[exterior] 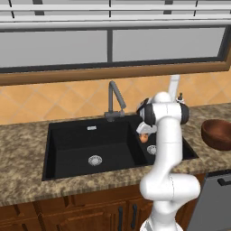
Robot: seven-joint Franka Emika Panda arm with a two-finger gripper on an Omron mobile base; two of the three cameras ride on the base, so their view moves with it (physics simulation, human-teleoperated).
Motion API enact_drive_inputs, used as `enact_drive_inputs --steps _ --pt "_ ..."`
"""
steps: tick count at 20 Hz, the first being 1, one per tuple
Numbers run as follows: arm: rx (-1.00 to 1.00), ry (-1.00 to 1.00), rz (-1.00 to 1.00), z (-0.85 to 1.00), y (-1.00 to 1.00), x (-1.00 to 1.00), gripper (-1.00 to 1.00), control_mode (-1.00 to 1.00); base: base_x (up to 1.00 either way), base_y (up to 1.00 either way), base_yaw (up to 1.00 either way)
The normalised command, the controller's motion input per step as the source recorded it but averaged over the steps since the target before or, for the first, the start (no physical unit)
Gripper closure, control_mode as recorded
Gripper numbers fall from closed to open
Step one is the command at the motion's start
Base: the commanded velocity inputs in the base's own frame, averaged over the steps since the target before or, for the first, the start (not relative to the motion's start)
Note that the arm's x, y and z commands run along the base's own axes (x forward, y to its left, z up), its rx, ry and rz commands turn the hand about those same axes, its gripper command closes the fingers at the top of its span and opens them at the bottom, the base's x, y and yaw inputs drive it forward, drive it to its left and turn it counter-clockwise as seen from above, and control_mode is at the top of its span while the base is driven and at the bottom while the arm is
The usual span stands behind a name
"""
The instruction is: Pick the onion from the sink and place it in the bowl. Then pick the bowl and place it in the microwave. Then close the microwave door and press the start button.
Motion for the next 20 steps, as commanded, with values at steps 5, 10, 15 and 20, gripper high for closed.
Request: enact_drive_inputs --steps 5,10,15,20 --pt "0.03 0.05 0.0 -0.66 0.1 0.08 -1.0 -1.0 0.0 0.0 0.0" --pt "0.0 0.0 0.0 -0.24 0.35 0.13 1.0 -1.0 0.0 0.0 0.0" --pt "0.0 -0.05 -0.04 0.41 0.06 -0.31 1.0 -1.0 0.0 0.0 0.0" --pt "0.0 -0.09 -0.06 1.0 0.0 -0.65 1.0 -1.0 0.0 0.0 0.0"
